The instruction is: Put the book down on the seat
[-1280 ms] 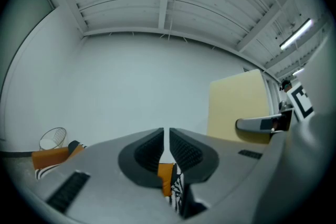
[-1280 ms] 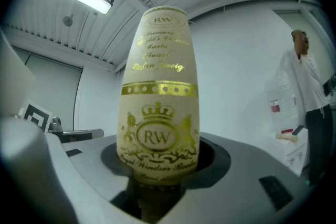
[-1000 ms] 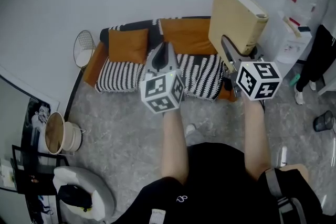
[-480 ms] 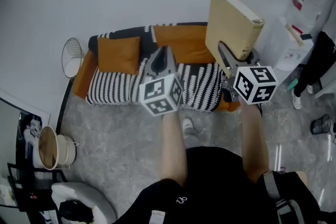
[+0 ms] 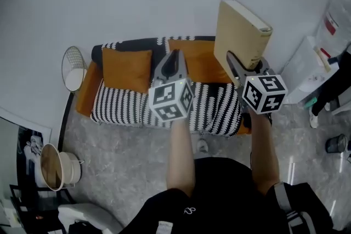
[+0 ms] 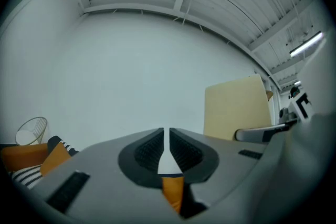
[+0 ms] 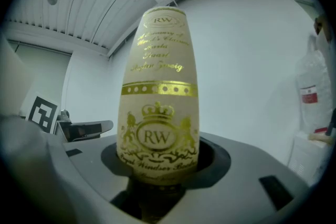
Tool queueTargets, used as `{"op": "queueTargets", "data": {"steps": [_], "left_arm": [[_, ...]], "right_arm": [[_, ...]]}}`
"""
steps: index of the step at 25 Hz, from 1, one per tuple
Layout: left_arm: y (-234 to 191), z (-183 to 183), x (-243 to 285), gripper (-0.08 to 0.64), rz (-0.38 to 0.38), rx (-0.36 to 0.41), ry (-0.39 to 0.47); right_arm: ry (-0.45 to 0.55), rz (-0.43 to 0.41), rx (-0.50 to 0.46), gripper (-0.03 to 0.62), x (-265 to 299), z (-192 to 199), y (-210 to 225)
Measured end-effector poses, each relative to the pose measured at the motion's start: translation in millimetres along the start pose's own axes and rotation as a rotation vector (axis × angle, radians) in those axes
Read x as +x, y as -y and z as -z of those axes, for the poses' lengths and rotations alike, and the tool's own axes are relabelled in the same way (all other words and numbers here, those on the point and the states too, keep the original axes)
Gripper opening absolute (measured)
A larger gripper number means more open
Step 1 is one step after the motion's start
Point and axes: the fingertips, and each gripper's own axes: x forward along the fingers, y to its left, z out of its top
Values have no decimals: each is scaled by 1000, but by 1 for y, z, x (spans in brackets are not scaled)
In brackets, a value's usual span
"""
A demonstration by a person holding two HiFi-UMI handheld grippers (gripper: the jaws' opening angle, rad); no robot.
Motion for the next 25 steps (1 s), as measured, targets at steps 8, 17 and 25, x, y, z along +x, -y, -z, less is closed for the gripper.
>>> {"op": "queueTargets", "data": {"steps": [8,17,25], "left_arm": [[-55,9,65,38,23,-68,-2],[-75,28,109,38,49,-121,-15],[-78,64,133,38,60,-151,-95]], "right_arm": [[-75,16,-41,227,84,9,-5],[-146,37,-97,227,129,21,5],[-210,70,-68,227,144,47,26]]}}
